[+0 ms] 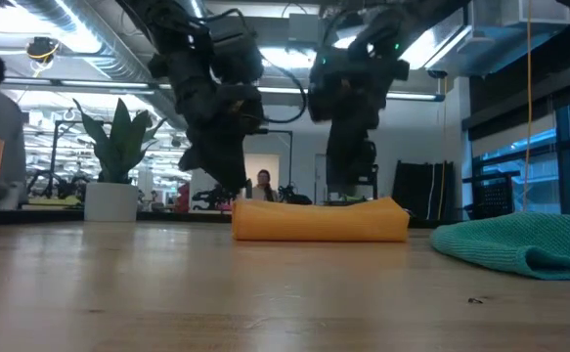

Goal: Roll microfiber towels into tight, uniform cylinder then place into a basket
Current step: Roll the orange microfiber towel

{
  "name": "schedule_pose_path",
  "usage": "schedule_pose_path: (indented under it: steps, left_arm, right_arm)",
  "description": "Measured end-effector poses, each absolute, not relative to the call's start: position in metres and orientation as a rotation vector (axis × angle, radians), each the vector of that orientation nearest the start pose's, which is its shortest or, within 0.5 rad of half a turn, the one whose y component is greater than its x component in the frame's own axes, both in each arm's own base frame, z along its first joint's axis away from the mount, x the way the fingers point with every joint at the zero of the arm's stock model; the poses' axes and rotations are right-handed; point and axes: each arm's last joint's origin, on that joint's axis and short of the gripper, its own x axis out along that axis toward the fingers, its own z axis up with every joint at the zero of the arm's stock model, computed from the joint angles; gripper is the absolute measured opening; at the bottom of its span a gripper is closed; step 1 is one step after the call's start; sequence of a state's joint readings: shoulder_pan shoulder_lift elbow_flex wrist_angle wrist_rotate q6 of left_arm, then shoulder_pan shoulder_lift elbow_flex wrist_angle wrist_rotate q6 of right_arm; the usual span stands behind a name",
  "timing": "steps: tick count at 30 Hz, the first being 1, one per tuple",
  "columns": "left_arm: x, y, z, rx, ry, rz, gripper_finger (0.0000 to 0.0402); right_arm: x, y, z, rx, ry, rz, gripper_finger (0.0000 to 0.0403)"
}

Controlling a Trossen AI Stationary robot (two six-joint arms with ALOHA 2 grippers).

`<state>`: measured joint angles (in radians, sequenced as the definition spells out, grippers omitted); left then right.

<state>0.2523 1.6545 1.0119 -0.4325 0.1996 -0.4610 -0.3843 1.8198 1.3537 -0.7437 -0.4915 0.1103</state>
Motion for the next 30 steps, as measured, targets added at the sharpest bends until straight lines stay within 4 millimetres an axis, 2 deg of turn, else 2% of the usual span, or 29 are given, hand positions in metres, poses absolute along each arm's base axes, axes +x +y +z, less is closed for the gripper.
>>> schedule_pose_path:
  steps: [6, 11, 14, 18, 21, 30]
  left_arm:
    - [0.304, 0.077, 0.203, -0.606, 0.958, 0.325, 0.0081]
    - [0.302, 0.067, 0.216, -0.502, 0.924, 0.257, 0.0081]
    - [0.302, 0.060, 0.218, -0.457, 0.930, 0.218, 0.0081]
    - [0.304, 0.052, 0.218, -0.433, 0.939, 0.191, 0.0081]
    - [0.305, 0.047, 0.218, -0.425, 0.942, 0.180, 0.0081]
    - [0.305, 0.042, 0.218, -0.431, 0.942, 0.189, 0.0081]
  right_arm:
    - [0.342, -0.099, 0.232, 0.384, 1.081, 0.188, 0.0173]
    - [0.344, -0.070, 0.225, 0.121, 1.086, 0.397, 0.0173]
    - [0.349, -0.055, 0.220, 0.008, 1.064, 0.426, 0.0173]
    - [0.348, -0.042, 0.210, -0.045, 1.090, 0.429, 0.0173]
    - [0.344, -0.035, 0.194, -0.065, 1.092, 0.446, 0.0173]
    - [0.332, -0.033, 0.162, -0.082, 1.107, 0.399, 0.0173]
